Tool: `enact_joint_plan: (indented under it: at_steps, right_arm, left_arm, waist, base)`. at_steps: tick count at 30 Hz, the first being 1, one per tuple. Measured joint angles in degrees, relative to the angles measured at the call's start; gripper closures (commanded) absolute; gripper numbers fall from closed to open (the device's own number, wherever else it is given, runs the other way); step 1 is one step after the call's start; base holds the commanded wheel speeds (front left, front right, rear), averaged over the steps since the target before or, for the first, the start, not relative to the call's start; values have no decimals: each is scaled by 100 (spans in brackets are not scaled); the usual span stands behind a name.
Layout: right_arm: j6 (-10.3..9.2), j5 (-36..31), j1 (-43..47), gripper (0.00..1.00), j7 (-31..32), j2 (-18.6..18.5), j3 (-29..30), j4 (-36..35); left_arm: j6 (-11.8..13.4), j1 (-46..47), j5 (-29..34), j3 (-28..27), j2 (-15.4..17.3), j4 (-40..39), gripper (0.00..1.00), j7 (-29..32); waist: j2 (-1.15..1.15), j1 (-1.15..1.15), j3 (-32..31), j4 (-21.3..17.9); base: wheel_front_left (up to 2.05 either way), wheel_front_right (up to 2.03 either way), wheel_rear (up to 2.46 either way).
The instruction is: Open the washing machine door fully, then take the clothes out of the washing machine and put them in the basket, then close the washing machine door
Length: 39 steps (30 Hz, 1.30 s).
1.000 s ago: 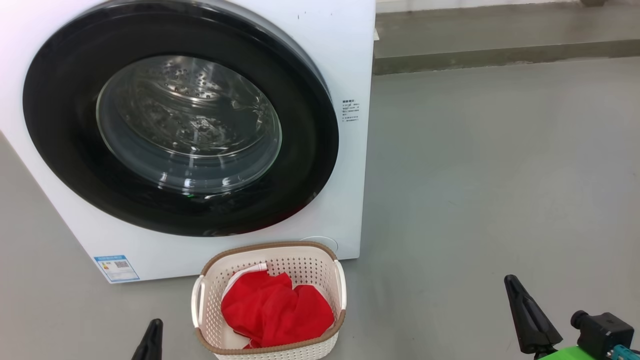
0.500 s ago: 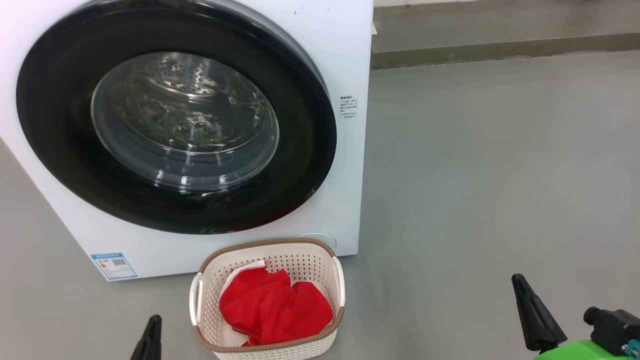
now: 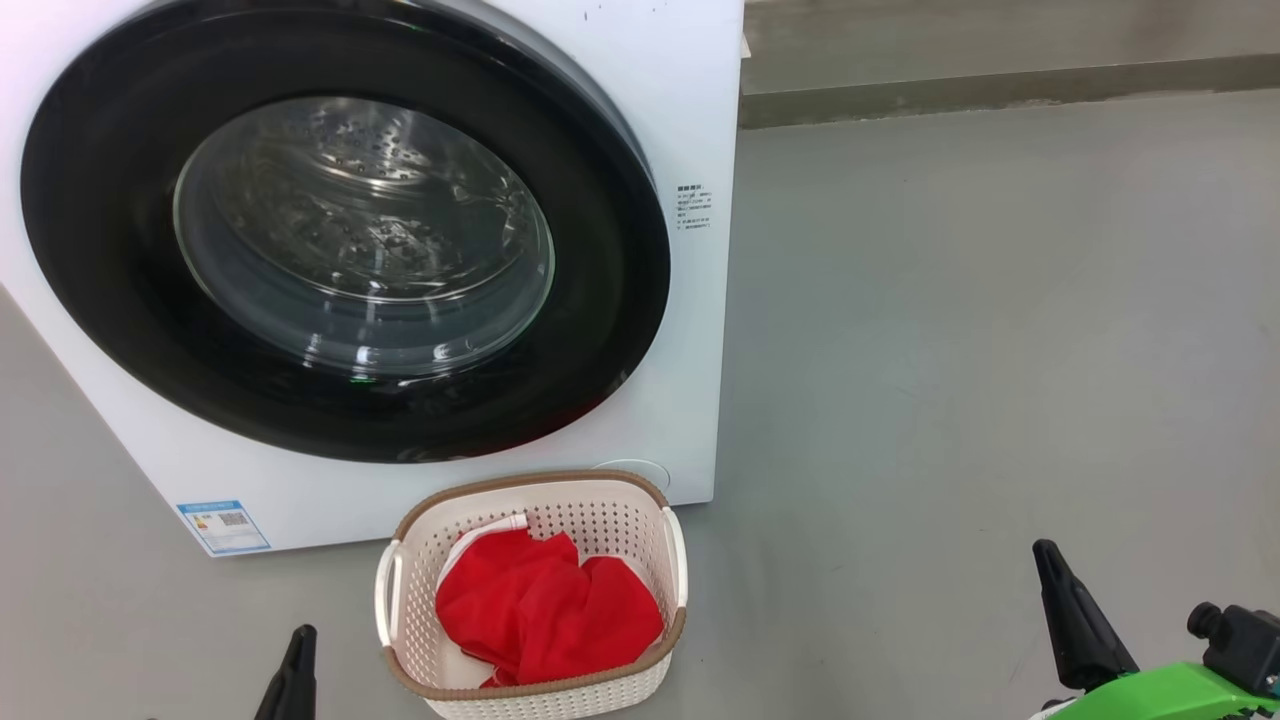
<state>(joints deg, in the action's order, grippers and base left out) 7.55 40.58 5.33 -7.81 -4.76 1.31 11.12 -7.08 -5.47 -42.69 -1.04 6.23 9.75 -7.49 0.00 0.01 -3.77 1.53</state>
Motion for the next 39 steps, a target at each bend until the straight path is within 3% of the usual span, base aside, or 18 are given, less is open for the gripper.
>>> enact_joint_plan:
  at_steps: [39]
  right_arm:
    - [-1, 2413, -420, 100, 655, 131, 324, 201]
  left_arm:
    - [0, 406, -2304, -158, -171, 259, 100, 649]
  waist:
    - [0, 0, 186, -72]
  base:
    - [0, 0, 0]
